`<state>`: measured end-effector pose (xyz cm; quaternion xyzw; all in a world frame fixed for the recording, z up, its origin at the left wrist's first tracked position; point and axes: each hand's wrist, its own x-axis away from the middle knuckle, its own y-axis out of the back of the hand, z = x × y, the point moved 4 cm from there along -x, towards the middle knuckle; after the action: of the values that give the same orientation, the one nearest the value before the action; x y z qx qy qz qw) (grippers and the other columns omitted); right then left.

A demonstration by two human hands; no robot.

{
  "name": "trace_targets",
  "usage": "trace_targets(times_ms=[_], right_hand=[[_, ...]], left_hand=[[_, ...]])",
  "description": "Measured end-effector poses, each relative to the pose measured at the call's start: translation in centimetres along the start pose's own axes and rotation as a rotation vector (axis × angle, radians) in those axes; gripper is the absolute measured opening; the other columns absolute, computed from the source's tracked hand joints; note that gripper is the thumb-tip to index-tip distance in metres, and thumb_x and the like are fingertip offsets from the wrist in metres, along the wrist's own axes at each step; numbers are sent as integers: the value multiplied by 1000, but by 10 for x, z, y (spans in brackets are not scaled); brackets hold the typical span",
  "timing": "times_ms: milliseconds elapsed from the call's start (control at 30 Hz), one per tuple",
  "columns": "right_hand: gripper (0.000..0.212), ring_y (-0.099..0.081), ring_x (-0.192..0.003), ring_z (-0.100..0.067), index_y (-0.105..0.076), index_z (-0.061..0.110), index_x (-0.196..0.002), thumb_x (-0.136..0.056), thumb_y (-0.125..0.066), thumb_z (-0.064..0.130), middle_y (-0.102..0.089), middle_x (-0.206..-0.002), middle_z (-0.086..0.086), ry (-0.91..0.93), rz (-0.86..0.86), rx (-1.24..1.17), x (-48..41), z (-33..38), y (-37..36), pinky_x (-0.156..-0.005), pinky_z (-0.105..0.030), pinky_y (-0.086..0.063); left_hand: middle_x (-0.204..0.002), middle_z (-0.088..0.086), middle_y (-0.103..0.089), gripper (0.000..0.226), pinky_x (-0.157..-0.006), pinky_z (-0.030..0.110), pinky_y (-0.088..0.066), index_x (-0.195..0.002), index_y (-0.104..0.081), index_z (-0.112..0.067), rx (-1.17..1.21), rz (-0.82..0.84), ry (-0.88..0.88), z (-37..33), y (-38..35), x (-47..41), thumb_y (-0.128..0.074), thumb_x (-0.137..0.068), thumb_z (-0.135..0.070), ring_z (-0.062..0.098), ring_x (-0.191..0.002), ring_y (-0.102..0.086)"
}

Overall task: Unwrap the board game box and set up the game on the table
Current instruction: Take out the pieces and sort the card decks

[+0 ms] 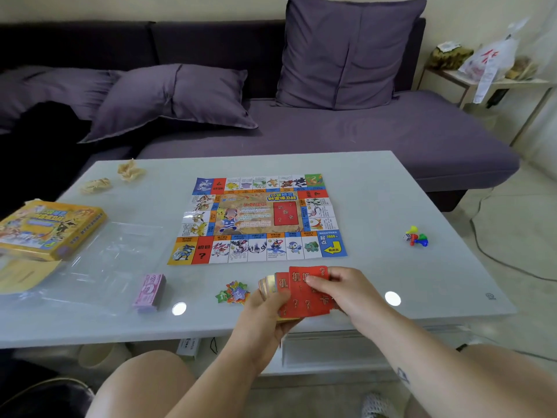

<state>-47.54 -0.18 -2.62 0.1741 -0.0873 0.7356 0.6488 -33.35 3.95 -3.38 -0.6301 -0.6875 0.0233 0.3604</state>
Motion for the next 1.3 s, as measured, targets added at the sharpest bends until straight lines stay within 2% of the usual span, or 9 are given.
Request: trace_targets(times_ms=[100,200,433,533,700,800,900,1100,1300], right_hand=[[14,-70,-91,-21,-72,18,-93,-81,-73,24,-74,-92,-3,-44,47,-11,0,-3,-7,-88,-40,-55],[12,-70,-91,-19,-72,21,-93,-84,-70,28,-75,-92,0,-43,63,28,1,-5,-9,-91,-41,-53],[10,-69,-81,-12,-68,21,-97,-88,-65,24,-73,-92,0,58,-105,97,0,4,2,-68,-25,-55],[7,-69,-80,-12,-66,18,-93,-86,-68,18,-73,-94,-3,75,-184,148,-9,5,16,-70,-26,-56],[21,-65,-93,-13,-60,33,-98,-80,-69,43,-70,-97,12,70,-224,540,-22,-9,5,-92,-36,-45],[38,-55,-109,-14,-56,36,-120,-85,-59,52,-64,-112,14,116,-337,871,-16,-11,0,-89,-32,-31],[46,-47,-113,-15,-52,36,-128,-87,-54,55,-55,-124,12,228,-420,1017,-7,-2,7,-90,-32,-32],[48,-39,-121,-13,-53,38,-130,-85,-56,54,-54,-127,20,442,-123,1290,14,-11,10,-83,-30,-21],[48,-34,-122,-12,-53,36,-131,-88,-50,56,-52,-128,20,459,-105,1328,11,-18,-1,-89,-31,-21]], left_hand=[[-86,11,-73,16,-60,25,-56,-105,-59,-5,-73,25,-49,-1,0,1,-53,-91,1,18,-75,-71],[-85,9,-73,18,-60,25,-55,-105,-60,-5,-78,20,-37,1,-1,-1,-55,-89,0,17,-75,-71],[-86,8,-70,17,-65,27,-55,-106,-59,-5,0,-62,-30,1,4,-3,-56,-90,-9,16,-74,-67],[-88,9,-66,11,-65,28,-54,-101,-59,-5,59,-136,-42,-6,13,-3,-54,-91,-6,18,-78,-63],[-87,10,-65,6,-68,31,-52,-95,-57,-7,92,-189,-13,-7,17,-2,-53,-91,-3,19,-78,-61],[-84,10,-66,5,-64,30,-54,-92,-57,-5,96,-204,29,-2,18,-3,-54,-91,-3,20,-76,-61],[-83,11,-66,5,-65,31,-52,-94,-58,-4,105,-221,64,2,23,-5,-55,-91,-4,20,-76,-61],[-85,14,-64,3,-75,35,-48,-91,-56,-4,133,-238,101,4,25,-3,-53,-91,-2,23,-77,-59],[-88,18,-62,9,-72,36,-51,-97,-56,-1,168,-191,132,4,17,1,-53,-92,-8,26,-78,-60]])
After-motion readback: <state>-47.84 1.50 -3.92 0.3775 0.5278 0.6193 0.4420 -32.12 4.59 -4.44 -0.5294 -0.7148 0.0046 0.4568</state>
